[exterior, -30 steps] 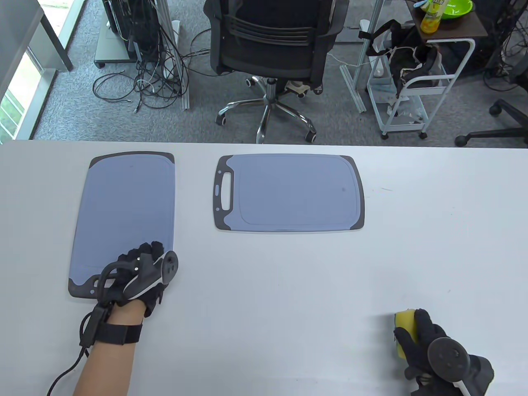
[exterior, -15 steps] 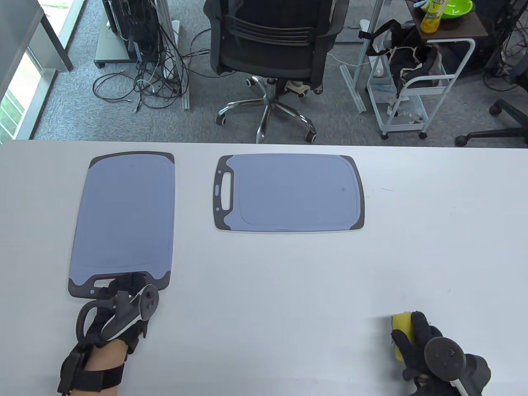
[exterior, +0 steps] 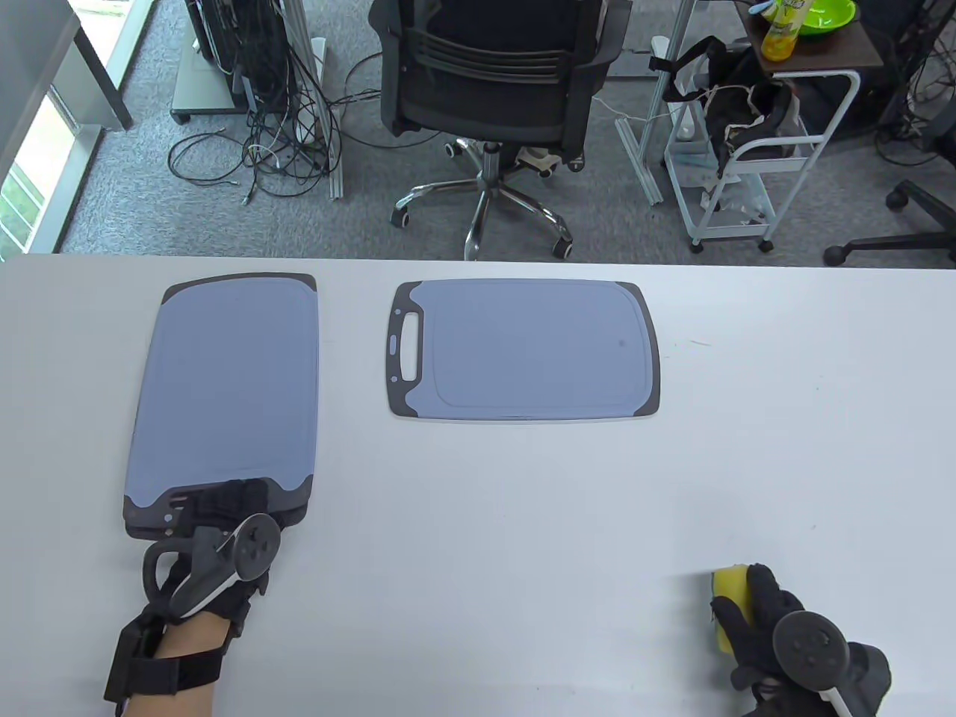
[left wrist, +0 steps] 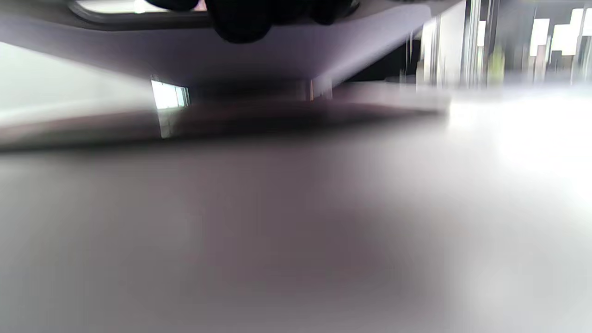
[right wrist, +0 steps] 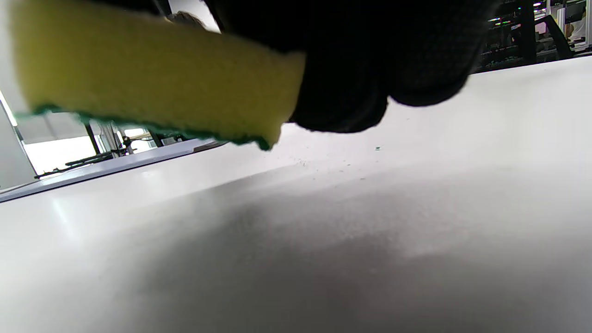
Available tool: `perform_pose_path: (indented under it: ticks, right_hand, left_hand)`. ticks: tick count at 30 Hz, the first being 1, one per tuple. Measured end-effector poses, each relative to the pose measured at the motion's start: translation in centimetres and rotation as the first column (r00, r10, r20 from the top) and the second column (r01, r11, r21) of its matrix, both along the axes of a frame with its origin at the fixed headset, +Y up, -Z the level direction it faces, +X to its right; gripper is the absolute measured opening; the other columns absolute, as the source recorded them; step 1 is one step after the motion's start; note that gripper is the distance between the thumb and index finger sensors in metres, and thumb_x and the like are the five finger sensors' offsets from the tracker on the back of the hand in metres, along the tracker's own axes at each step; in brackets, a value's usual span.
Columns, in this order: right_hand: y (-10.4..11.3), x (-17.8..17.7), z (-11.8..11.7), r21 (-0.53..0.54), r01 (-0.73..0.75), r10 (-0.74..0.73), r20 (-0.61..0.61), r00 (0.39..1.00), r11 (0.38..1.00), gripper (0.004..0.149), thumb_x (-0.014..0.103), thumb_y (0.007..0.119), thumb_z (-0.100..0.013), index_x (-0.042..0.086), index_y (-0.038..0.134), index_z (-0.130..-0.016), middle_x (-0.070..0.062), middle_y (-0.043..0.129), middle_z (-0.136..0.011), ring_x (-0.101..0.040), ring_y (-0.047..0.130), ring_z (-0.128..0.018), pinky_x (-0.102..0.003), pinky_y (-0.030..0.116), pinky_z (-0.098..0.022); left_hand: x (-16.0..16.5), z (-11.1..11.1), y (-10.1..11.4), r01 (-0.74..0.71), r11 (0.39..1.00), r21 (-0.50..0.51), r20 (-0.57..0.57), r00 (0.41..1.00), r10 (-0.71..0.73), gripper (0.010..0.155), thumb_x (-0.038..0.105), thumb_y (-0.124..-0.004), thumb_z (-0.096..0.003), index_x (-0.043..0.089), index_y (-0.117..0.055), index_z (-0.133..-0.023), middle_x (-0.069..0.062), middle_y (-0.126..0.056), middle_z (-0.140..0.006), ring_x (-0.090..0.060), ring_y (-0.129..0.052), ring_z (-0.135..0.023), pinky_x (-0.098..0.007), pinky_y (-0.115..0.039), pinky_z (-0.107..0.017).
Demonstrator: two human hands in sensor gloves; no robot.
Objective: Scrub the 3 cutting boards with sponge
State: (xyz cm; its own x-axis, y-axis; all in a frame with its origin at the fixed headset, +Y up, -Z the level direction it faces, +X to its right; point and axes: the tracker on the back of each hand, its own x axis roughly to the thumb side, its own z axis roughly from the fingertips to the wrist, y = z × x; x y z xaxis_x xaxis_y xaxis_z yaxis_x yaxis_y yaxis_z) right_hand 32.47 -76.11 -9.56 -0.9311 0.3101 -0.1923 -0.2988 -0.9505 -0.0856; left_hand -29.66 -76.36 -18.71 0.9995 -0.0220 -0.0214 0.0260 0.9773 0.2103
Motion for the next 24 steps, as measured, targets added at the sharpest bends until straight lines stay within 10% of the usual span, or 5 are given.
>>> perform_pose_path:
  ticks: [4,12,17,24]
  right_hand:
    - [-0.2,0.1,-0.2,-0.029,-0.013,0.014,0.008,1.0,0.999,0.074,0.059,0.072,-0.046,0.01,0.066,-0.102,-0.01,0.086,-0.077,-0.024,0.093,-0.053,-0.046,0.08,-0.047]
    - [-0.2,0.2,-0.1,-0.022,-0.014,0.015,0.029,0.999,1.0,0.074,0.059,0.072,-0.047,0.01,0.066,-0.102,-0.01,0.086,-0.077,-0.024,0.093,-0.053,-0.046,0.08,-0.047]
    - [-0.2,0.3,0.0,-0.02,-0.004,0.004,0.038,0.999,1.0,0.074,0.059,0.072,-0.046,0.01,0.066,-0.102,-0.01,0.086,-0.077,-0.024,0.093,-0.053,-0.046,0.08,-0.047]
    - [-0.2,0.2,0.3,-0.008,0.0,0.0,0.033,0.999,1.0,0.074,0.059,0.072,-0.046,0.01,0.066,-0.102,-0.01,0.086,-0.077,-0.024,0.093,-0.053,-0.046,0.08,-0.047]
  left_hand:
    - [0.8,0.3,3.2,-0.267,0.914,0.307,-0.017,0.958,0.286,0.063,0.051,-0.048,-0.0494,0.016,-0.047,-0.102,-0.011,-0.06,-0.097,-0.031,-0.072,-0.081,-0.063,-0.056,-0.067]
    - [-4.3,2.1,4.8,-0.792,0.415,0.447,0.126,0.515,0.848,0.05,0.043,-0.062,-0.0532,0.022,-0.052,-0.098,-0.002,-0.07,-0.091,-0.019,-0.082,-0.073,-0.051,-0.068,-0.066]
    - [-4.9,1.7,4.5,-0.931,0.196,0.307,0.155,0.252,0.955,0.05,0.052,-0.057,-0.0525,0.026,-0.061,-0.095,0.007,-0.085,-0.076,-0.001,-0.094,-0.046,-0.032,-0.093,-0.043]
    - [-1.6,0.0,2.2,-0.994,0.106,0.01,-0.049,0.106,0.993,0.05,0.057,-0.061,-0.0552,0.025,-0.073,-0.092,0.006,-0.094,-0.067,0.002,-0.097,-0.031,-0.027,-0.1,-0.025]
